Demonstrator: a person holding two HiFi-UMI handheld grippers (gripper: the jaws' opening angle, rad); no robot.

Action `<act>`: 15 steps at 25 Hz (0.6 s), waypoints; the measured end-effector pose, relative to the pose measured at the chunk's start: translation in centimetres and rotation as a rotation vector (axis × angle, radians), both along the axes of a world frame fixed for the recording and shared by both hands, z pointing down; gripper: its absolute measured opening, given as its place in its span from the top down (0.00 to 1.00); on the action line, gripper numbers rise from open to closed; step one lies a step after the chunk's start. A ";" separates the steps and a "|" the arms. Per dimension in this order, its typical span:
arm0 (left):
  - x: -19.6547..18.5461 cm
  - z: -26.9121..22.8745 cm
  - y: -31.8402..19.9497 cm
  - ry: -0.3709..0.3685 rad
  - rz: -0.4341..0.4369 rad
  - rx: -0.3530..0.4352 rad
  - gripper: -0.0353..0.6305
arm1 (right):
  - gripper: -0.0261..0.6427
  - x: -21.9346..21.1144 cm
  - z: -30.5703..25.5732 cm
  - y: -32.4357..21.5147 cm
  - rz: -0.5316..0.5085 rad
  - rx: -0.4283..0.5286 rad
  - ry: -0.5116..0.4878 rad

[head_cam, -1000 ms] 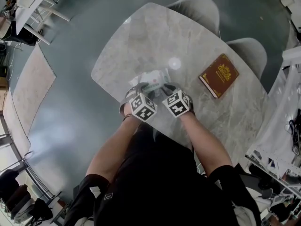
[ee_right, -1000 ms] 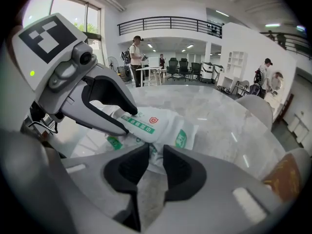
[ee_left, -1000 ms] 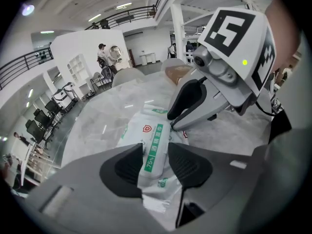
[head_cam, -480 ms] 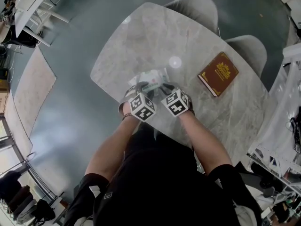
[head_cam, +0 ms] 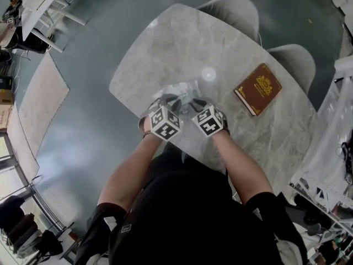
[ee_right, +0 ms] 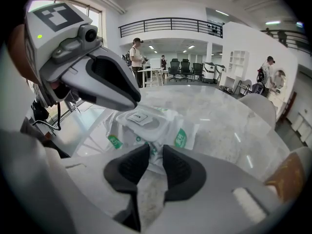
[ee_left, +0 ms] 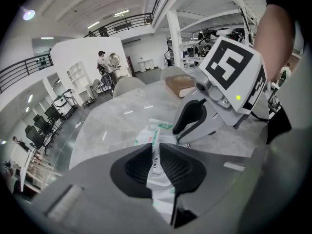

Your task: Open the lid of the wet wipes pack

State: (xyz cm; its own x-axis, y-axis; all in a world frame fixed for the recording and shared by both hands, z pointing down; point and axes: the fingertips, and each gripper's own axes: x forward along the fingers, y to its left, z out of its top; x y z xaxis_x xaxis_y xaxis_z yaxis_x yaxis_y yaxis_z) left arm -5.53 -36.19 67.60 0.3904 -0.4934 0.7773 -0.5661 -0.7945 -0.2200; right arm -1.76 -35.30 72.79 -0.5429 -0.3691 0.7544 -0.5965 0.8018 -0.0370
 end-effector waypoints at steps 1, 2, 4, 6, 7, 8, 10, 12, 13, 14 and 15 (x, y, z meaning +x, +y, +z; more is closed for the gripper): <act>-0.3 -0.3 -0.3 0.000 -0.009 0.006 0.86 | 0.82 0.0 0.0 0.0 -0.001 -0.001 -0.001; -0.6 -0.5 -0.7 0.000 -0.017 0.011 0.87 | 0.82 0.0 0.0 0.0 -0.002 -0.001 -0.003; -1.2 -0.8 -1.2 -0.005 -0.032 0.015 0.88 | 0.82 -0.1 -0.1 0.1 -0.004 -0.004 -0.007; -1.8 -1.0 -1.8 -0.008 -0.049 0.014 0.88 | 0.82 0.0 -0.1 0.1 -0.005 -0.007 -0.011; -2.1 -1.1 -2.1 -0.008 -0.057 0.012 0.88 | 0.82 0.0 -0.1 0.1 -0.006 -0.007 -0.013; -2.3 -1.2 -2.3 -0.008 -0.062 0.011 0.88 | 0.82 0.0 -0.2 0.1 -0.007 -0.008 -0.014; -2.6 -1.4 -2.7 -0.008 -0.066 0.009 0.88 | 0.82 -0.1 -0.2 0.1 -0.009 -0.008 -0.018; -2.9 -1.5 -3.1 -0.008 -0.067 0.008 0.88 | 0.82 -0.1 -0.2 0.0 -0.009 -0.008 -0.021; -3.0 -1.5 -3.3 -0.005 -0.071 0.008 0.88 | 0.82 0.0 -0.2 0.0 -0.009 -0.007 -0.022; -3.1 -1.4 -3.6 -0.002 -0.076 0.009 0.88 | 0.82 0.0 -0.2 0.0 -0.008 -0.007 -0.022; -3.3 -1.4 -3.9 -0.001 -0.081 0.012 0.88 | 0.82 0.0 -0.2 0.0 -0.007 -0.007 -0.022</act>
State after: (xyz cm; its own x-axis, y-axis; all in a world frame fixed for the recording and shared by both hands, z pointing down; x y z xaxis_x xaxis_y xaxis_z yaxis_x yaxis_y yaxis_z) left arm -8.80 -40.09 66.21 0.3485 -0.5322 0.7716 -0.6281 -0.7436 -0.2292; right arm -1.72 -35.32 72.56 -0.5616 -0.3601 0.7449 -0.5900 0.8055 -0.0554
